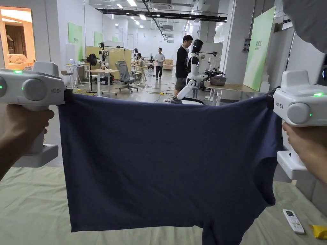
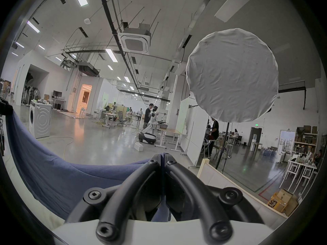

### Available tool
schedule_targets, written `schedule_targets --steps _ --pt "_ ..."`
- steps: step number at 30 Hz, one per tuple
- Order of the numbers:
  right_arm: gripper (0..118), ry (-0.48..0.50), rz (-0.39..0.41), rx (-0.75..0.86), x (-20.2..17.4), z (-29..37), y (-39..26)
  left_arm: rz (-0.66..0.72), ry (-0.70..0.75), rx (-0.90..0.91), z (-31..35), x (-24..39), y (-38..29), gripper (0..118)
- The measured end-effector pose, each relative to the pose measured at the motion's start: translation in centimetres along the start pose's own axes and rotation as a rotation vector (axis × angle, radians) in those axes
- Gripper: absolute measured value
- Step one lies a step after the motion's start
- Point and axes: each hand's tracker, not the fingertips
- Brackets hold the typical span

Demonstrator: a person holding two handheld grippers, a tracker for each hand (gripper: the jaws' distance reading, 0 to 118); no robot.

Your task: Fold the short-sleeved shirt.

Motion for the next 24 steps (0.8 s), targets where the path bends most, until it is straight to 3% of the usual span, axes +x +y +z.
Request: schedule_targets --steps 9,24 --pt "3 0.023 0.025 -0.043 -0.2 5.2 -4.2 -0.002 -0.023 -0.036 3.2 0.0 -5.6 4" --pt "3 0.112 0.055 -0.196 -0.6 23.3 -19.1 0.029 -0.092 -0.175 18.7 -2.1 -26.7 4"
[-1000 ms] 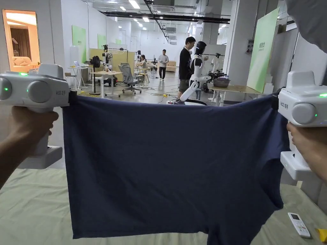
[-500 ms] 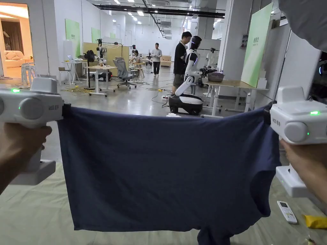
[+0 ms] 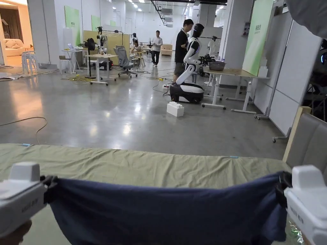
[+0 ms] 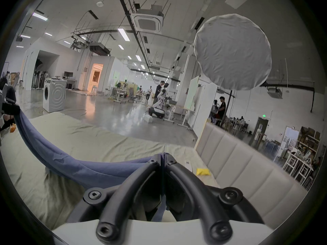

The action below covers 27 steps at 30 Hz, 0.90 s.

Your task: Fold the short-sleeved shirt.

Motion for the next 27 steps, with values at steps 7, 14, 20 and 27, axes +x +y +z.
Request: schedule_targets --steps 7,14,20,27 --pt "3 0.063 0.032 -0.149 -2.6 7.0 -8.6 0.047 -0.028 -0.134 4.8 -1.9 -10.4 4" --pt "3 0.097 0.026 -0.314 -5.2 12.3 -16.2 0.012 -0.018 -0.287 8.0 -1.8 -18.7 4" --pt "3 0.115 -0.003 -0.477 -5.8 14.0 -21.9 0.006 -0.004 -0.413 8.6 -1.7 -24.0 4" --pt "3 0.171 0.084 -0.613 -6.5 14.1 -27.0 -0.056 -0.009 -0.486 7.8 -1.8 -27.2 4"
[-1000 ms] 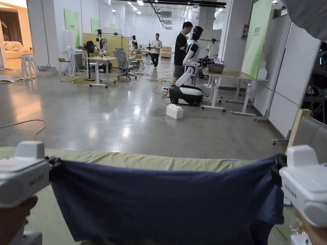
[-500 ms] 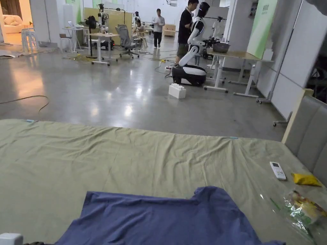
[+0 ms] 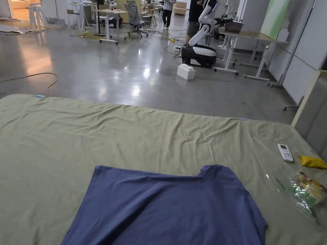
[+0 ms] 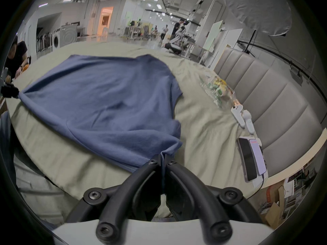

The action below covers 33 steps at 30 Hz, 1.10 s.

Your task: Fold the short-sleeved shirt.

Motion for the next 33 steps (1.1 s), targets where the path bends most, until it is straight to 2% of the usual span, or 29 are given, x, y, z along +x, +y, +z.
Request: schedule_targets --steps 5,8,10,11,12,13,14,16,22,24,25,26,28,29,31,32,33 --pt "4 0.002 0.020 -0.031 -0.8 -1.0 -0.8 -0.029 0.009 -0.027 -0.5 0.6 -0.3 5" --pt "6 -0.004 0.034 -0.041 -0.8 -1.1 -0.8 -0.047 0.035 -0.050 -0.6 0.7 -0.8 16" --pt "20 -0.014 0.044 -0.046 -1.0 -1.1 -0.1 -0.049 0.053 -0.057 -0.5 0.5 -1.0 45" --pt "35 -0.021 0.041 -0.045 -0.9 -0.8 0.2 -0.039 0.051 -0.059 -0.2 0.4 -0.9 61" --pt "57 -0.030 0.023 -0.029 -0.8 -0.5 0.6 -0.031 0.053 -0.049 0.1 0.3 -0.8 70" --pt "70 -0.031 -0.011 0.012 -0.7 0.0 1.5 -0.008 0.042 -0.008 0.5 0.1 -0.4 70" --pt "78 -0.025 -0.038 0.055 -0.6 0.4 2.3 0.006 0.032 0.027 0.9 0.0 0.1 70" --pt "84 -0.026 -0.079 0.154 -0.7 1.4 4.2 0.023 0.039 0.084 1.4 0.2 1.5 70" --pt "84 -0.035 -0.143 0.430 -2.8 2.3 10.4 0.052 0.024 0.287 1.8 2.6 6.7 69" --pt "80 -0.039 -0.185 0.484 -3.8 2.4 11.9 0.067 0.024 0.368 2.2 3.8 8.3 67" --pt "73 -0.041 -0.217 0.510 -4.3 2.4 12.8 0.078 0.022 0.400 2.5 4.4 9.2 61" --pt "60 -0.053 -0.249 0.538 -4.7 2.6 13.5 0.082 0.012 0.432 2.7 4.9 9.9 52" --pt "17 -0.068 -0.253 0.605 -5.3 3.0 14.7 0.072 -0.005 0.501 3.5 6.0 11.0 30" --pt "11 -0.075 -0.271 0.602 -5.6 2.8 15.2 0.055 0.005 0.523 3.8 6.6 11.5 19" --pt "11 -0.104 -0.271 0.639 -5.8 3.0 16.1 0.027 0.023 0.548 4.3 7.5 12.3 13" --pt "10 -0.095 -0.272 0.662 -5.7 3.2 16.5 0.021 0.031 0.564 4.6 7.8 12.5 12" --pt "8 -0.048 -0.310 0.659 -5.6 3.0 16.9 0.022 0.032 0.572 4.8 8.1 12.6 8"
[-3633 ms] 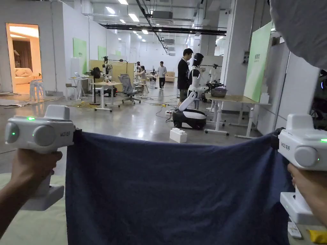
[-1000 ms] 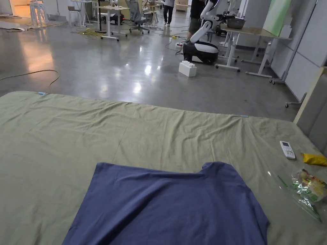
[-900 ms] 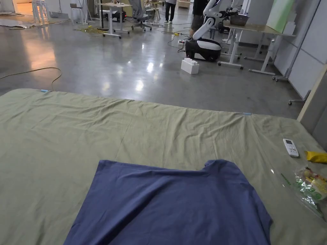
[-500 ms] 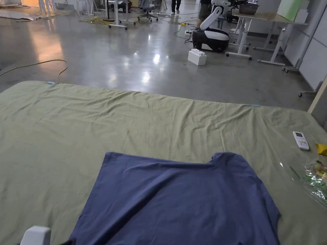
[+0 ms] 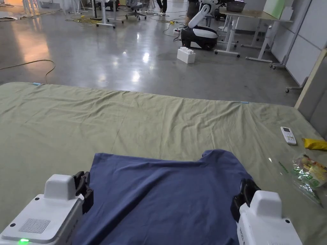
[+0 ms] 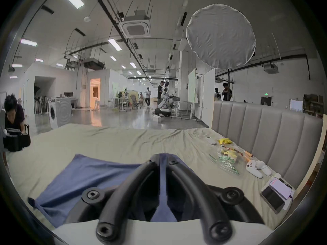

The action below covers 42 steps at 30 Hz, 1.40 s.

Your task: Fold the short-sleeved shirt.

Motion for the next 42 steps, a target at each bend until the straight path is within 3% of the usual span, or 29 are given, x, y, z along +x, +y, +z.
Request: schedule_targets --steps 1,3,5,10,20,22,24,26,29,33,40,42 --pt "4 -0.008 -0.029 -0.034 -0.1 -0.2 0.1 0.005 -0.016 0.009 0.1 0.0 0.2 4" --pt "3 -0.031 0.075 0.036 -0.5 -0.3 1.1 0.014 -0.022 0.008 0.1 0.3 0.6 3" --pt "2 -0.016 0.034 0.016 -0.5 -0.6 1.0 0.004 -0.018 -0.001 0.0 0.3 0.7 3" --pt "2 -0.011 0.039 0.019 -0.5 -0.9 1.2 0.013 0.007 -0.060 -0.6 -1.0 0.3 1" --pt "2 0.022 0.051 -0.067 0.0 -1.3 -1.3 0.117 0.002 -0.548 -2.3 -7.5 -4.8 3" --pt "2 0.023 0.050 -0.093 0.1 -1.4 -2.1 0.124 0.022 -0.627 -2.2 -8.3 -6.6 23" --pt "2 0.027 0.047 -0.117 0.2 -1.3 -2.6 0.135 0.039 -0.709 -2.4 -8.9 -8.1 56" --pt "2 0.029 0.056 -0.136 0.2 -1.3 -3.2 0.163 0.047 -0.767 -2.7 -9.5 -9.7 69" --pt "2 0.033 0.064 -0.159 0.4 -1.3 -4.0 0.207 0.114 -0.801 -3.1 -10.0 -11.3 69" --pt "2 0.035 0.063 -0.184 0.5 -1.1 -4.6 0.232 0.092 -0.852 -3.5 -10.0 -12.6 69" --pt "2 0.050 0.071 -0.230 0.4 -0.7 -5.7 0.058 0.100 -0.887 -3.2 -7.4 -13.1 65" --pt "2 0.050 0.065 -0.239 0.3 -0.6 -6.0 0.030 0.103 -0.881 -3.1 -6.6 -13.1 55"
